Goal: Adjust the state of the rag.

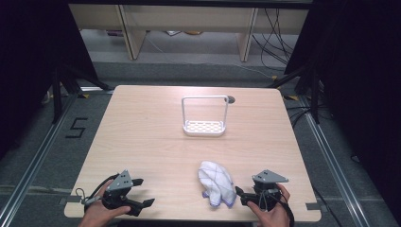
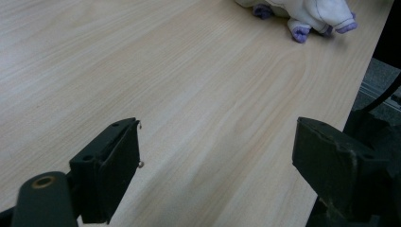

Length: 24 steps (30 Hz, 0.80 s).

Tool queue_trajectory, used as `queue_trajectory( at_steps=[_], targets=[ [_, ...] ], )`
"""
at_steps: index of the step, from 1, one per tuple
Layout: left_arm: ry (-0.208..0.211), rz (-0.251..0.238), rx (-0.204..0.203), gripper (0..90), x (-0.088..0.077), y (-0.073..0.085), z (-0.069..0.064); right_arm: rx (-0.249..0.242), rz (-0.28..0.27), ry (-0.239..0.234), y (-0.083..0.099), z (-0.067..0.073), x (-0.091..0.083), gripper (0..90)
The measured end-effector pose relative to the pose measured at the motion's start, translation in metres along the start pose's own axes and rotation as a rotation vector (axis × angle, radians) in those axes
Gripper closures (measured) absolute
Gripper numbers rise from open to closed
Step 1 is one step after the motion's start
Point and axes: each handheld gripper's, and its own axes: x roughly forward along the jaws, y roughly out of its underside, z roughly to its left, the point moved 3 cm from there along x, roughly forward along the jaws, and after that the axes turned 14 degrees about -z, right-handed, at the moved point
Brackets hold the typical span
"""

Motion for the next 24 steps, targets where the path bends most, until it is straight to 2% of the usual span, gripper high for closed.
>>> queue_trajectory(
  at_steps=[5,8,9,10,11,12,13,14,16,20,24],
  targets=[
    [-0.006,0.001,-0.010,15.1,0.000,0.000,-0.001,-0.013,-0.010,0.000,-0.003,0.002,-0.001,26.4],
    [-0.010,0.008,0.004,15.1,0.000,0.000,0.001,-0.027,-0.013,-0.034,-0.005,0.005,-0.001,31.5],
    [-0.012,0.028,0.022,15.2,-0.001,0.000,0.002,-0.051,-0.020,-0.029,-0.005,0.005,-0.002,32.7],
    [-0.014,0.023,0.015,15.2,-0.001,0.000,0.002,-0.055,-0.019,-0.046,-0.007,0.006,-0.002,34.9],
    [-0.015,-0.001,-0.021,15.2,0.001,0.000,0.000,-0.055,-0.019,-0.038,-0.008,0.008,-0.003,35.5],
    [-0.019,0.004,0.003,15.1,0.001,0.000,0.001,-0.048,-0.015,-0.027,-0.010,0.010,-0.005,35.9],
    [-0.020,0.018,0.006,15.2,0.000,0.000,0.002,-0.059,-0.015,-0.030,-0.012,0.011,-0.005,37.6],
    [-0.018,0.009,-0.003,15.1,0.000,0.000,0.001,-0.084,-0.030,-0.035,-0.012,0.011,-0.005,38.4],
    [-0.013,0.019,-0.007,15.2,0.000,0.000,0.001,-0.074,-0.017,-0.039,-0.015,0.016,-0.006,39.4],
    [-0.017,0.013,-0.004,15.3,0.002,0.000,0.001,-0.122,-0.030,-0.061,-0.019,0.020,-0.004,41.5],
    [-0.015,0.019,-0.017,15.4,0.001,0.000,0.001,-0.116,-0.027,-0.059,-0.022,0.025,-0.004,41.9]
  ],
)
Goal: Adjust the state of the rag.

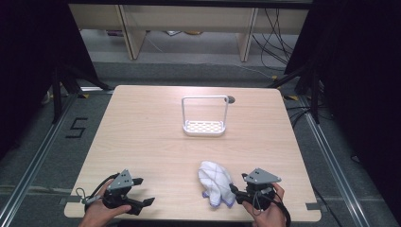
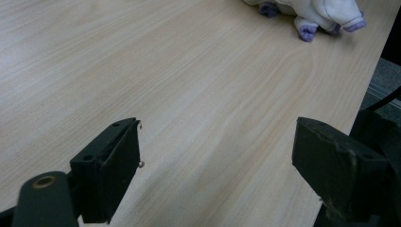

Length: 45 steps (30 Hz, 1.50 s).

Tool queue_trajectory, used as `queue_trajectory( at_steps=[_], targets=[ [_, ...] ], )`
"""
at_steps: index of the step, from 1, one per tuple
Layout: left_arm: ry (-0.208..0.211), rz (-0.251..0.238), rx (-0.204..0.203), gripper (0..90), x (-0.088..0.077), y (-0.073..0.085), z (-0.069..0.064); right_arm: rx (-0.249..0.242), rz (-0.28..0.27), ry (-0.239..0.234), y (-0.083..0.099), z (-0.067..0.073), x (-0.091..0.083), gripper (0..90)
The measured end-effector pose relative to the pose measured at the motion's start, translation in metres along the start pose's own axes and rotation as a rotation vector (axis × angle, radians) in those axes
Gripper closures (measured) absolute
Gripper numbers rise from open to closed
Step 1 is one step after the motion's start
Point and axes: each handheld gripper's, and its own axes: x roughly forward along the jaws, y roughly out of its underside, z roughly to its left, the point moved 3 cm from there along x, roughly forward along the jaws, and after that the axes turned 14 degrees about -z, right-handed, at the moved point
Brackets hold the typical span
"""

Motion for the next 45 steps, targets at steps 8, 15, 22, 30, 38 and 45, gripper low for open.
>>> queue_trajectory(
  at_steps=[8,15,22,30,38,45],
  targets=[
    [-0.004,-0.001,0.001,15.4,0.001,0.001,-0.001,-0.025,-0.004,-0.021,-0.003,0.006,0.004,42.0],
    [-0.006,-0.003,0.014,15.4,0.000,0.000,0.000,-0.027,0.002,-0.033,-0.004,0.011,0.007,42.2],
    [-0.006,-0.002,0.011,15.4,0.001,0.000,-0.001,-0.026,0.005,-0.045,-0.007,0.016,0.008,42.9],
    [-0.006,0.021,0.044,15.5,0.000,0.000,0.001,-0.054,-0.003,-0.053,-0.009,0.019,0.011,43.5],
    [-0.008,0.021,0.031,15.5,0.001,0.001,0.001,-0.080,-0.011,-0.064,-0.016,0.022,0.015,44.7],
    [-0.011,0.020,0.011,15.7,0.003,0.002,0.000,-0.106,-0.012,-0.074,-0.019,0.027,0.024,45.9]
  ],
)
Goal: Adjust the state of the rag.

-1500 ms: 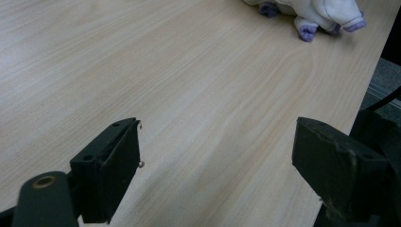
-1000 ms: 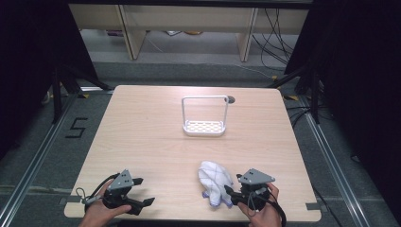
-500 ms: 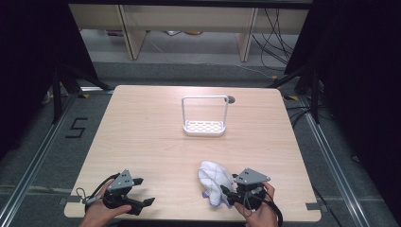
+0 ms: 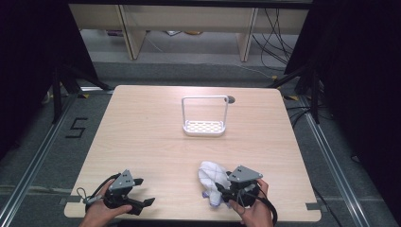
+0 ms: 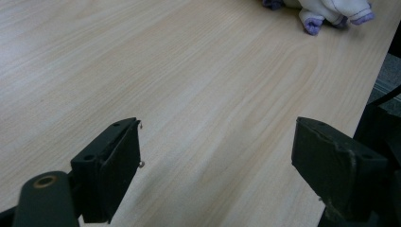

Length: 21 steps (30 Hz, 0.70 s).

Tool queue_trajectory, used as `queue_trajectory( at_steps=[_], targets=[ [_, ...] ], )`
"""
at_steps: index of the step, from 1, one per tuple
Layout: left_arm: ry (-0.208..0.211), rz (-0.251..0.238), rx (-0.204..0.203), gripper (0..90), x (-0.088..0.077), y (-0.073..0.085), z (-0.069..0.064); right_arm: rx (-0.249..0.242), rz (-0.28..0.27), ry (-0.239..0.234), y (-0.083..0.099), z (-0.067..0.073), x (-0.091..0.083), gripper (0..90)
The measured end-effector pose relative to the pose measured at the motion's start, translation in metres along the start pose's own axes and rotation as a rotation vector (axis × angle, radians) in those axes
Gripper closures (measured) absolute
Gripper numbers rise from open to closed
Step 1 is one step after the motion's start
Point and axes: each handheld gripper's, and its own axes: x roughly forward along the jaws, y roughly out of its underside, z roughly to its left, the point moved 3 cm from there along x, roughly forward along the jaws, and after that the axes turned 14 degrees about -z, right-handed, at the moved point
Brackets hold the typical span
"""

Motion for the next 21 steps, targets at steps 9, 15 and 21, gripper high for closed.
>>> queue_trajectory(
  at_steps=[9,15,21],
  targets=[
    [0.000,0.002,0.020,15.8,0.000,0.001,0.001,-0.025,0.027,-0.017,-0.006,0.006,0.020,50.6],
    [0.000,0.005,0.016,15.8,-0.001,0.000,0.001,-0.063,0.047,-0.029,-0.007,0.003,0.037,69.0],
    [-0.002,0.005,0.005,15.9,-0.001,0.001,0.000,-0.082,0.025,-0.023,-0.011,-0.001,0.033,84.0]
  ],
)
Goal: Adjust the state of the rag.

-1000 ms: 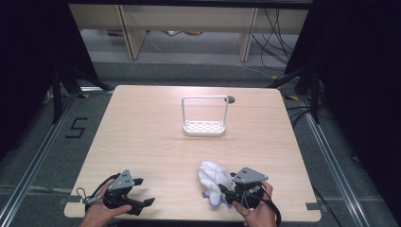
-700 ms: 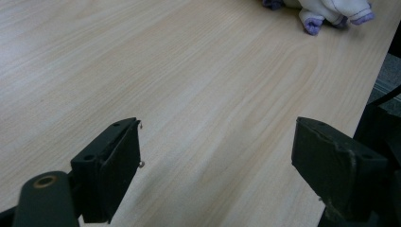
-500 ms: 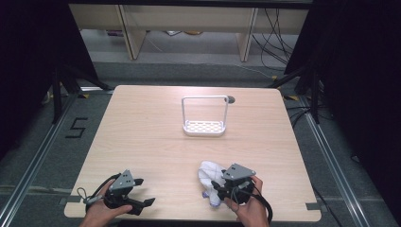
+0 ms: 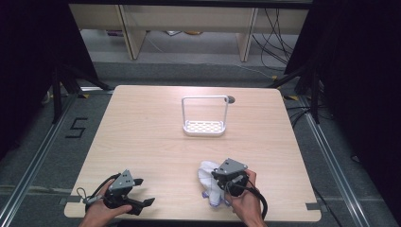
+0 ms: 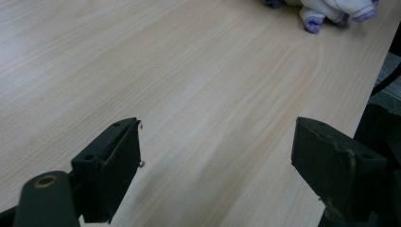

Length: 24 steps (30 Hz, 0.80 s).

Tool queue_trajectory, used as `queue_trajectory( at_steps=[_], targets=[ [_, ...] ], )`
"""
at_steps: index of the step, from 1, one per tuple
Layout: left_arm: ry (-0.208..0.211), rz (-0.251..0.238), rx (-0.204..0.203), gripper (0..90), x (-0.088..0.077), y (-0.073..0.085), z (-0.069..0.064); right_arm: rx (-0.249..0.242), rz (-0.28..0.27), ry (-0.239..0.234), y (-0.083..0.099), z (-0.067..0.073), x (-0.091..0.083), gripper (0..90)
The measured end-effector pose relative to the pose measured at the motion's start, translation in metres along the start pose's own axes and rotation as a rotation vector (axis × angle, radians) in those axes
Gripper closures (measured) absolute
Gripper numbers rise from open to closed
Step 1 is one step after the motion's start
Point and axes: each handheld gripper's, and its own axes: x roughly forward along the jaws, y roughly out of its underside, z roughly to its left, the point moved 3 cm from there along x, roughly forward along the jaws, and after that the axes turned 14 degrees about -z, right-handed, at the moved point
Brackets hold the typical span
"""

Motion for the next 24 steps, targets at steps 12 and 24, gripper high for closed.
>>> queue_trajectory(
  at_steps=[12,24],
  targets=[
    [-0.003,-0.005,0.003,15.9,0.000,0.000,0.001,0.147,-0.157,0.039,-0.008,-0.051,-0.059,85.5],
    [0.009,0.008,0.017,16.2,0.006,-0.001,-0.003,0.219,0.031,0.171,0.056,-0.107,-0.055,85.4]
  ],
)
